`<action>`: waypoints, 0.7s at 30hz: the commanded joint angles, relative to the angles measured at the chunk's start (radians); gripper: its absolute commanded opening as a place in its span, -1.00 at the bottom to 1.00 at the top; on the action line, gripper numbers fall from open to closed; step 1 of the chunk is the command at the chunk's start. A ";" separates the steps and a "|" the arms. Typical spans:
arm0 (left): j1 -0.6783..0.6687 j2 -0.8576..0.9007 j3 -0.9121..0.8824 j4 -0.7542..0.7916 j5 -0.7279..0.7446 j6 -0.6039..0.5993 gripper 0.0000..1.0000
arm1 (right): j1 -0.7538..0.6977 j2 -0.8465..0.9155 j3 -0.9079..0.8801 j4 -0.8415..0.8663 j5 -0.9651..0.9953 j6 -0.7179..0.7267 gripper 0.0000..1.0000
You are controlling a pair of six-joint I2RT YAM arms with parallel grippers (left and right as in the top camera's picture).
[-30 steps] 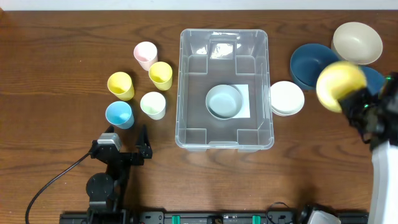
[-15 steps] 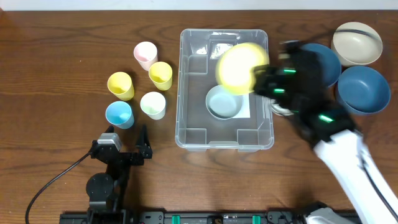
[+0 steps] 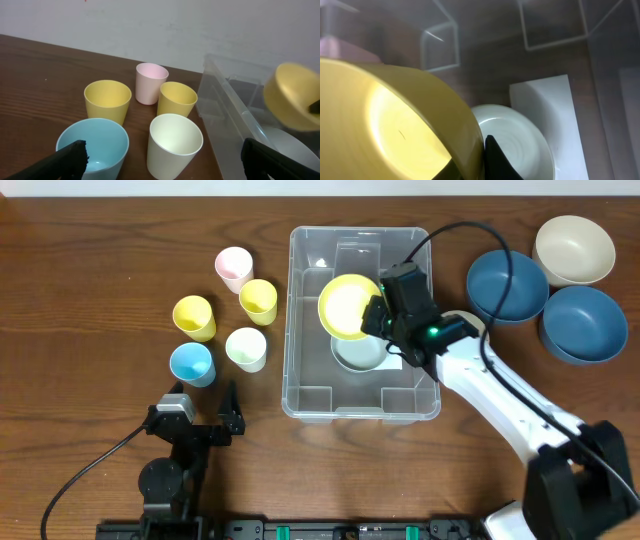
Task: Pack container
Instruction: 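Carry the yellow bowl into the container and stack it on the blue bowl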
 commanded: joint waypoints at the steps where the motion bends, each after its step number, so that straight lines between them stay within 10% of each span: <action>1: 0.005 -0.006 -0.030 -0.014 -0.003 0.016 0.96 | 0.003 0.039 0.002 0.009 0.029 0.015 -0.81; 21: 0.005 -0.006 -0.030 -0.014 -0.003 0.017 0.96 | -0.008 0.086 0.002 -0.041 0.058 0.014 -0.34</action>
